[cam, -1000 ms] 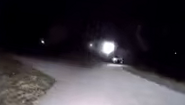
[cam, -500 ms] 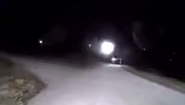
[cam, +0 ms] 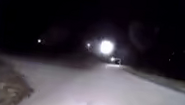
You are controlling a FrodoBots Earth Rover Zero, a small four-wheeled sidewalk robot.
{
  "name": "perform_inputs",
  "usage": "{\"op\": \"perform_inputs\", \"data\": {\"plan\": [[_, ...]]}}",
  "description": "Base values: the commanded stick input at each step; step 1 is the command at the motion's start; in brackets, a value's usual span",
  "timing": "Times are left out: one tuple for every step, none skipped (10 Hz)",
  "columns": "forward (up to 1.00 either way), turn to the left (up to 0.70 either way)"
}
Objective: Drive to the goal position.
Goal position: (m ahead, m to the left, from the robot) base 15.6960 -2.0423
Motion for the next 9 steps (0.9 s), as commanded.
{"op": "perform_inputs", "data": {"plan": [[1.00,0.00],[1.00,0.00],[1.00,0.00],[1.00,0.00],[1.00,0.00],[1.00,0.00],[1.00,0.00],[1.00,0.00],[1.00,0.00]]}}
